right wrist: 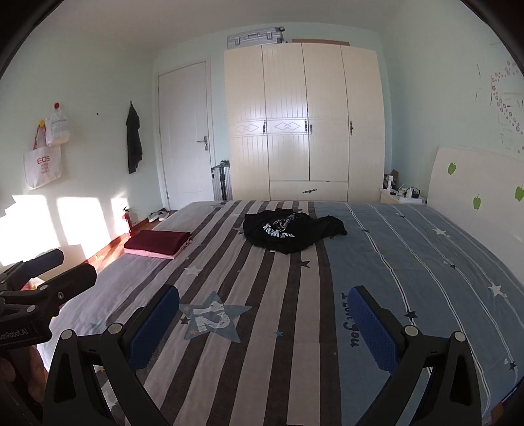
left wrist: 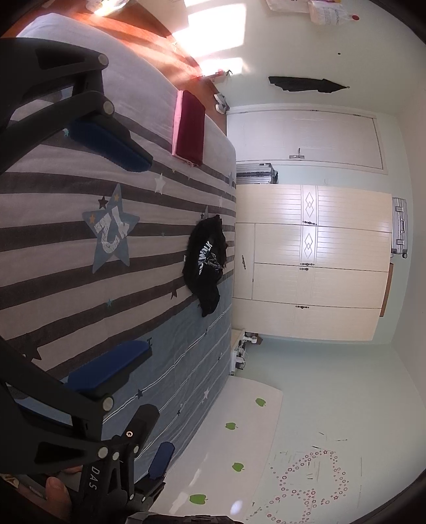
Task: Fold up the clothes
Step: 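Move both grippers toward the crumpled black T-shirt on the bed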
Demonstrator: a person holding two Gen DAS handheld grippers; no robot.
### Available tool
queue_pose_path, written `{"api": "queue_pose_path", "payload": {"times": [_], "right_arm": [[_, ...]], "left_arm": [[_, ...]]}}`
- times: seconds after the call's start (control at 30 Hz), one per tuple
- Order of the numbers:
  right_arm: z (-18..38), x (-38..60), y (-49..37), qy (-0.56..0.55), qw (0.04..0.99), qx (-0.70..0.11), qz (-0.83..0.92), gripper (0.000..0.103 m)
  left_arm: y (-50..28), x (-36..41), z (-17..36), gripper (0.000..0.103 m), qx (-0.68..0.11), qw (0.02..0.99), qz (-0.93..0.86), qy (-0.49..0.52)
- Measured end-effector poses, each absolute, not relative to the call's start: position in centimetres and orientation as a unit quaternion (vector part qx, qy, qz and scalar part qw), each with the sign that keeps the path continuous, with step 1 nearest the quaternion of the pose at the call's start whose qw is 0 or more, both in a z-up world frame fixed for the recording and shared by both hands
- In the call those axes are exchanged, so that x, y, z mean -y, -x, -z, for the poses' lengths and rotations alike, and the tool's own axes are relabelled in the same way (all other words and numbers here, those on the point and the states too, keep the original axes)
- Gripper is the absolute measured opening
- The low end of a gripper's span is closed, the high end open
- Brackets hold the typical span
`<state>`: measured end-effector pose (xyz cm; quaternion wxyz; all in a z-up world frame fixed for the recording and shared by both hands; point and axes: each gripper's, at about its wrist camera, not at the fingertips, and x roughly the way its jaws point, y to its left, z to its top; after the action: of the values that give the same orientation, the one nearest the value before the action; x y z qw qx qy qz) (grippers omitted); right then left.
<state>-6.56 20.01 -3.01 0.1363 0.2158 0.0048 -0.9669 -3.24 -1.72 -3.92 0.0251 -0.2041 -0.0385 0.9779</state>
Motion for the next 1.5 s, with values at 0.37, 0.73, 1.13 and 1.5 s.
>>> {"api": "queue_pose_path", "payload": {"times": [0.37,0.73,1.13,1.5], "right_arm": [[15.2,-18.4,18.7,-0.260,0.114,0.003,0.959,0.102],[23.8,-17.6,29.8,-0.334,0.103,0.048,0.936,0.102],[18.4,-21.2,38.1,-0.428,0.109,0.070,0.894,0.102],[20.0,-20.1,52.1,-0.434,0.090,0.081,0.893,0.102]], "left_arm": [[15.0,4.7,17.4,0.102,0.021,0.038,-0.970,0.241],[25.1,6.0,23.9,0.102,0.067,0.029,-0.944,0.322],[35.1,3.9,17.3,0.102,0.054,-0.001,-0.916,0.398],[48.9,6.7,20.9,0.096,0.052,0.034,-0.913,0.403]]}}
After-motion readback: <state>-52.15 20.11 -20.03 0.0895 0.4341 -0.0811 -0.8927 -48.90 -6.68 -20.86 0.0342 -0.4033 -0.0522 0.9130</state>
